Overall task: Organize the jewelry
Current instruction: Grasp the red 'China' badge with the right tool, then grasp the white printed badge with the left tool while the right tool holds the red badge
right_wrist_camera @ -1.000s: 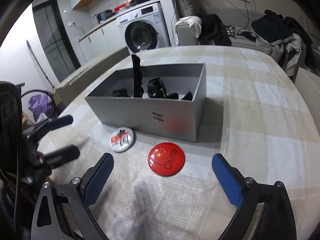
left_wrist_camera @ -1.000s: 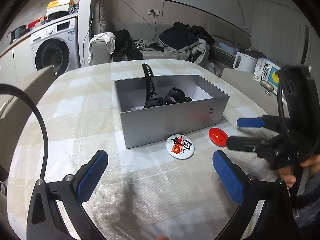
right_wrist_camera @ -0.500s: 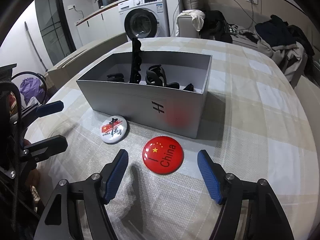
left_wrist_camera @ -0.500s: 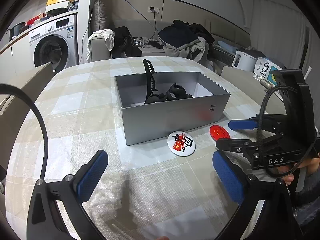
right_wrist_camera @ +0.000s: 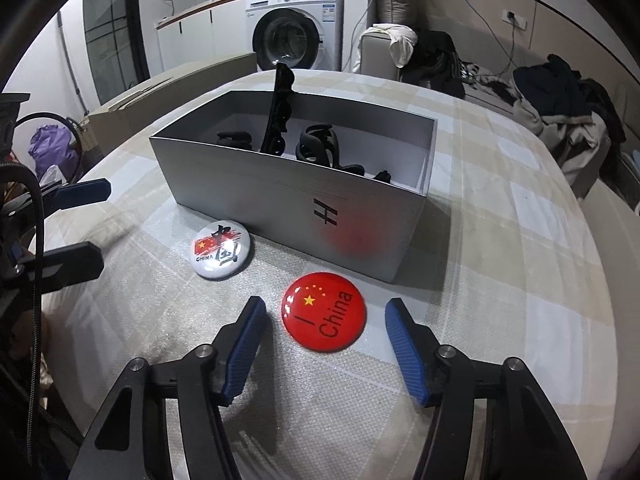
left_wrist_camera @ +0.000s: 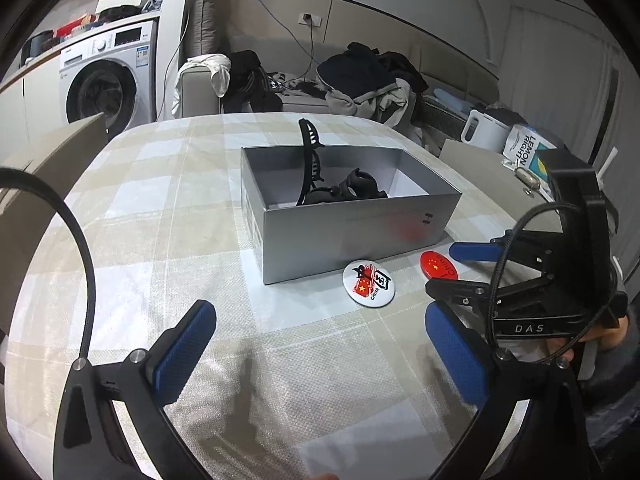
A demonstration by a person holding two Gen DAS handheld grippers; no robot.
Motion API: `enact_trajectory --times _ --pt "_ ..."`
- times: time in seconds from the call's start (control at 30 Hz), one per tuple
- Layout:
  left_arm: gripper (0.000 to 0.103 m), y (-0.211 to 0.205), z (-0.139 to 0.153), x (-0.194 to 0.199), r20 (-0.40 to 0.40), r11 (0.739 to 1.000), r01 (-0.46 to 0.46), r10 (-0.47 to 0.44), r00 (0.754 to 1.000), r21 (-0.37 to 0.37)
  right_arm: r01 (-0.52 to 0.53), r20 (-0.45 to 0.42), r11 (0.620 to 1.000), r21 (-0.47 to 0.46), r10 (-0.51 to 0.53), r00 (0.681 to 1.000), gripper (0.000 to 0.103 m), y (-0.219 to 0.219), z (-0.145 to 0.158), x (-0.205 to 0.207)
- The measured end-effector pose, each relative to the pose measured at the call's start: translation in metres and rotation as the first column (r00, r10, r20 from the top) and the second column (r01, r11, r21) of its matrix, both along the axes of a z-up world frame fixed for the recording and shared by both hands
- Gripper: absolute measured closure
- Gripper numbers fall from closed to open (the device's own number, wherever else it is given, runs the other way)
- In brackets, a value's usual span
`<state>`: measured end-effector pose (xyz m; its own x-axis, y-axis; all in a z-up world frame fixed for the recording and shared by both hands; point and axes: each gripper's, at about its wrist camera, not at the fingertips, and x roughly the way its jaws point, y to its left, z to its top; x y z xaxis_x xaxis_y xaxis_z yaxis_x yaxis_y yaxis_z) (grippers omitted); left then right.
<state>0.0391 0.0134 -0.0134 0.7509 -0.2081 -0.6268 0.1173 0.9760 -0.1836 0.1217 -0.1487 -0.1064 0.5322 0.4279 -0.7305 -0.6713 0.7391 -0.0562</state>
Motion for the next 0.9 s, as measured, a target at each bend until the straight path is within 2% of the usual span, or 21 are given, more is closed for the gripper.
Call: enact_trajectory --times 0.1,0.33,0.53,0.67,0.83,0.87,0.9 --pt "0.001 0.002 0.000 0.001 -0.006 1.000 -0.001 0.001 1.000 -0.015 -0.010 0.010 1.000 0.005 0.010 1.000 0.062 -0.001 0.000 -0.003" --pt "0.001 0.003 0.000 0.003 -0.010 1.000 -0.007 0.007 1.000 -0.021 -0.021 0.015 0.999 0.031 0.021 1.000 0.062 -0.006 0.001 -0.007" --pt "0.001 0.001 0.000 0.004 -0.011 1.000 0.008 -0.008 1.000 -0.009 -0.036 -0.025 0.983 0.178 0.041 0.999 0.062 -0.026 0.013 -0.002" --pt "0.001 -0.015 0.000 0.008 -0.025 0.996 0.050 -0.048 0.999 0.076 -0.012 -0.071 0.956 0.295 0.035 0.997 0.062 -0.043 0.022 0.008" --pt "0.002 -0.031 0.000 0.015 -0.044 0.987 0.098 -0.093 0.995 0.130 -0.008 -0.070 0.947 0.320 0.032 0.997 0.062 -0.044 0.028 0.008" --pt "0.003 -0.034 -0.001 0.018 -0.054 0.985 0.102 -0.095 0.994 0.137 -0.009 -0.069 0.948 0.319 0.032 0.997 0.062 -0.044 0.028 0.008" --pt "0.010 -0.037 -0.001 0.020 -0.063 0.984 0.109 -0.101 0.993 0.142 -0.011 -0.067 0.947 0.320 0.034 0.997 0.062 -0.044 0.028 0.007"
